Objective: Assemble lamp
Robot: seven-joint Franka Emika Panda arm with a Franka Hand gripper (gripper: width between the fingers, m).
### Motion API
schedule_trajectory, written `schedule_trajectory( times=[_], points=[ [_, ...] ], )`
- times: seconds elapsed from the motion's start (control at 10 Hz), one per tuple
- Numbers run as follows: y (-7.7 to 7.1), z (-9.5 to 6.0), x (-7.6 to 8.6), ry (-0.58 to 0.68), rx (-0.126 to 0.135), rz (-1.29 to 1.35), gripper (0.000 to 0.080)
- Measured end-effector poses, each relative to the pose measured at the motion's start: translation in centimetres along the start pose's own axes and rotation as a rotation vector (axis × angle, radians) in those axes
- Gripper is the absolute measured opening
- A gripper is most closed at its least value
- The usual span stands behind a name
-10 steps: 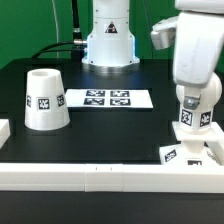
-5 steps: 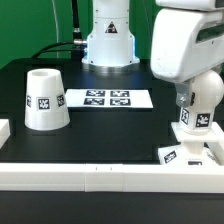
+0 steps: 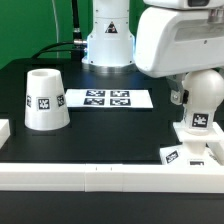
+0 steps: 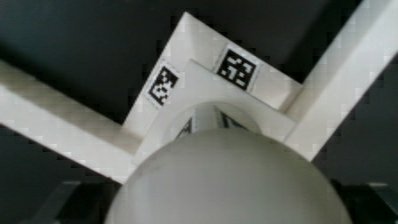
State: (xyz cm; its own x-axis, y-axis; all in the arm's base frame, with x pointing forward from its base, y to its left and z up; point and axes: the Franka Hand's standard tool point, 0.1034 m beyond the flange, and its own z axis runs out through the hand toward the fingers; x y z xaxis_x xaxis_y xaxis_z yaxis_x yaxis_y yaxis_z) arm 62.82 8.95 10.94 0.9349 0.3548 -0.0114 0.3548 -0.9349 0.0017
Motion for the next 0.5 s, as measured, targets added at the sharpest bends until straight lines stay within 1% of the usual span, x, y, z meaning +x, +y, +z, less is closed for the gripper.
schedule_trajectory(
  times=[0.1, 0.2, 0.3, 0.5],
  points=[
    [-0.03, 0.03, 0.01, 0.005, 0.012, 0.098, 0.0577],
    [0.08, 0.04, 0.04, 0.020, 0.034, 0.218, 0.0577],
    [0.04, 0.05, -0.03, 0.023, 0.044, 0.325, 0.0577],
    [-0.02, 0.02, 0.01, 0.021, 0.045, 0.466, 0.0577]
  ],
)
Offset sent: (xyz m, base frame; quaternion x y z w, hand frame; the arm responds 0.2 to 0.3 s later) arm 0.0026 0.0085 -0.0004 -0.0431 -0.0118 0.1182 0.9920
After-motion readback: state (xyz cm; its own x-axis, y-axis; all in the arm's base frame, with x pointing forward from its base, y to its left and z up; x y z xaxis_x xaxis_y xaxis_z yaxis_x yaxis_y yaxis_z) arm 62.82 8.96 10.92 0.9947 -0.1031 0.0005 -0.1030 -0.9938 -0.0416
